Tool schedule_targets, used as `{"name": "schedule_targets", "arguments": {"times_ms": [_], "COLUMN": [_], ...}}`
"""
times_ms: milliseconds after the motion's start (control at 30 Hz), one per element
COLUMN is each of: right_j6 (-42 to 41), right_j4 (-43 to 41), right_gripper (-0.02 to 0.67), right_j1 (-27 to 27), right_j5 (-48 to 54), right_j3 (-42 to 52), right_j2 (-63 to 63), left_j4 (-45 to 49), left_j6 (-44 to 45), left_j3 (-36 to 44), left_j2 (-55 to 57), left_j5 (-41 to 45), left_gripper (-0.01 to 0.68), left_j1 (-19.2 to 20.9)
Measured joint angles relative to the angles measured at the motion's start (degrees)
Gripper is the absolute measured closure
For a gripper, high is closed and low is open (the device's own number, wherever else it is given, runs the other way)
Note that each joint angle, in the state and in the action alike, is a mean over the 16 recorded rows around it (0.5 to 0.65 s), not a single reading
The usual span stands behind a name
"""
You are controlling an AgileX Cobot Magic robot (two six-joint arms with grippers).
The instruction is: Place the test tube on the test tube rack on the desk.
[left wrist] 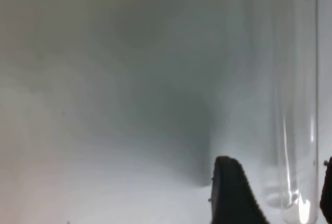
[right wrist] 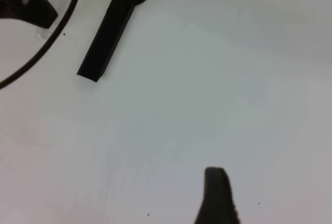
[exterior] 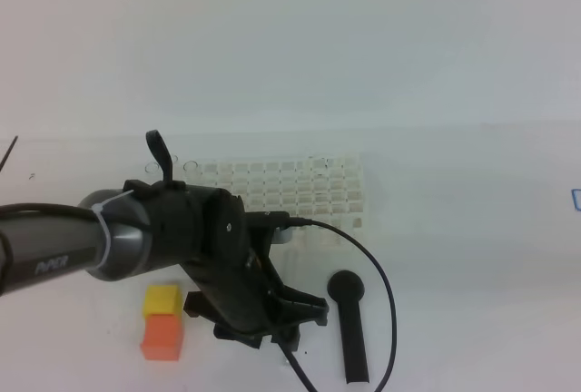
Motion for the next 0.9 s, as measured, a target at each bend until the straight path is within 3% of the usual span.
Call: {"name": "schedule_targets", "arguments": {"times_ms": [900], "right_j6": [-2.3], "right_j4": [2.3], "right_gripper": [0.179], "right_j1": [0.0], "right_j5": [-1.5], "right_j3": [0.0], "right_j2": [0.0], "left_j4": [3.3], "left_j6": [-1.8], "left_j3": [0.0], "left_j2": [0.1], "left_j5": [-0.6], "left_gripper": [0.318], "left_j1": [-3.0]}}
